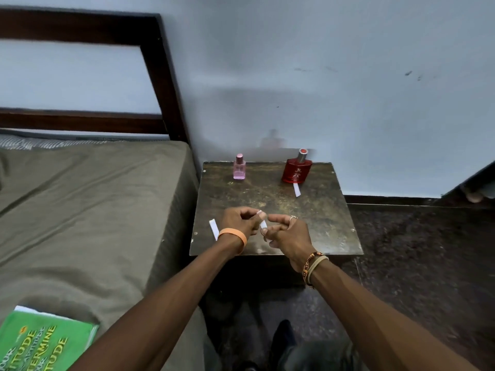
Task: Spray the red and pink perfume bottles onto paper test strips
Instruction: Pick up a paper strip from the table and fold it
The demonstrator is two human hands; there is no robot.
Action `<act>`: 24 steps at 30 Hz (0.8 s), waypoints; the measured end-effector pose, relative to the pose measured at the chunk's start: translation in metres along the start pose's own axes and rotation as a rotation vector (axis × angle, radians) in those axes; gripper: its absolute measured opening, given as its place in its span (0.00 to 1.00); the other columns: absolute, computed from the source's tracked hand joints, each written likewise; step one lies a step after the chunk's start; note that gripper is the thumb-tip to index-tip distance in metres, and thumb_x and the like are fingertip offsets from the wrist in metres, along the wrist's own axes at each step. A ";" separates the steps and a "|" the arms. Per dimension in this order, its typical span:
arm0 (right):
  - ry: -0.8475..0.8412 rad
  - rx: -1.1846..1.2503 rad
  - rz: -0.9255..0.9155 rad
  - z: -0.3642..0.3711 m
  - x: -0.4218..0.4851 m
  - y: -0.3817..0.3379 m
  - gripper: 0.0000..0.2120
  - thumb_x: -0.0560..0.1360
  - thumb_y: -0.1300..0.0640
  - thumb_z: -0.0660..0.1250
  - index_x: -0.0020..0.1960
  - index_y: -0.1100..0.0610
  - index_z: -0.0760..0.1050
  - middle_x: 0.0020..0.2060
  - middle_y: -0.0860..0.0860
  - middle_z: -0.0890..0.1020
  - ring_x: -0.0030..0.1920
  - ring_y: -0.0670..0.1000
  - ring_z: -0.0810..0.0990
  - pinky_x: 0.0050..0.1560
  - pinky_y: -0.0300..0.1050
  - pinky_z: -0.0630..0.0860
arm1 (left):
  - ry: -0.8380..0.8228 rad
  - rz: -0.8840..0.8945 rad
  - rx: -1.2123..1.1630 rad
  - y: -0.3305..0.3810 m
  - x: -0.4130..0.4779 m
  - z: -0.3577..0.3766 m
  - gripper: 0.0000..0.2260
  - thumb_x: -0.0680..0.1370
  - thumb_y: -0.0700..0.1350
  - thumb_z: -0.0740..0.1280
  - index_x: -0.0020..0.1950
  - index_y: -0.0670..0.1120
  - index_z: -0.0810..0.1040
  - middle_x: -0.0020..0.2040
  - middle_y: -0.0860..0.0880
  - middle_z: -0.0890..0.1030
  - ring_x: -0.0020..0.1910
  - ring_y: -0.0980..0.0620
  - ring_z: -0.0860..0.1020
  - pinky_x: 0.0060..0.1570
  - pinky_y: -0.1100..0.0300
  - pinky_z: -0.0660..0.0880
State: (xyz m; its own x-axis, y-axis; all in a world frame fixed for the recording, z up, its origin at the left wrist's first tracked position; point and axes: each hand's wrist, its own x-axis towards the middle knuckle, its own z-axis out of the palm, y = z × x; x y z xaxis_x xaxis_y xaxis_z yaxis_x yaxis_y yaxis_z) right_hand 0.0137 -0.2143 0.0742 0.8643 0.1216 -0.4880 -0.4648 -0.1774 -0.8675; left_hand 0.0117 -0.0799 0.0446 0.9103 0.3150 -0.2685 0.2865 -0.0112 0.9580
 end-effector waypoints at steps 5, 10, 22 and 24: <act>0.035 0.075 0.077 -0.037 -0.012 0.015 0.09 0.72 0.65 0.74 0.52 0.64 0.81 0.42 0.58 0.86 0.37 0.51 0.81 0.39 0.41 0.78 | -0.046 0.003 -0.008 0.003 -0.003 0.036 0.06 0.72 0.36 0.73 0.37 0.46 0.82 0.32 0.46 0.81 0.26 0.55 0.77 0.30 0.61 0.78; 0.091 0.071 0.111 -0.055 -0.003 0.034 0.08 0.71 0.69 0.73 0.48 0.60 0.82 0.41 0.56 0.85 0.41 0.51 0.83 0.43 0.44 0.79 | -0.112 0.036 0.162 -0.005 0.007 0.060 0.07 0.73 0.37 0.71 0.37 0.47 0.81 0.33 0.47 0.81 0.30 0.51 0.77 0.35 0.56 0.79; 0.274 -0.067 0.167 -0.029 0.056 0.048 0.11 0.63 0.65 0.79 0.40 0.54 0.80 0.36 0.51 0.86 0.38 0.51 0.86 0.45 0.50 0.84 | -0.087 0.107 0.577 -0.030 0.059 0.055 0.01 0.73 0.42 0.72 0.43 0.45 0.83 0.40 0.49 0.84 0.37 0.54 0.78 0.41 0.62 0.72; 0.270 -0.107 0.178 -0.024 0.064 0.050 0.11 0.62 0.64 0.79 0.38 0.54 0.80 0.34 0.51 0.86 0.37 0.52 0.85 0.45 0.51 0.84 | -0.083 0.100 0.611 -0.035 0.067 0.055 0.01 0.73 0.42 0.72 0.43 0.46 0.83 0.40 0.50 0.84 0.37 0.56 0.78 0.40 0.64 0.71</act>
State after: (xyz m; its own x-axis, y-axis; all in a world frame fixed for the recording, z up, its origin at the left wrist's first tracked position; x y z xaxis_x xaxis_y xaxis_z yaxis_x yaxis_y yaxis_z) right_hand 0.0508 -0.2388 0.0021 0.7977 -0.1812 -0.5751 -0.6026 -0.2759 -0.7488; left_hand 0.0794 -0.1104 -0.0122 0.9547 0.2096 -0.2112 0.2955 -0.5852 0.7551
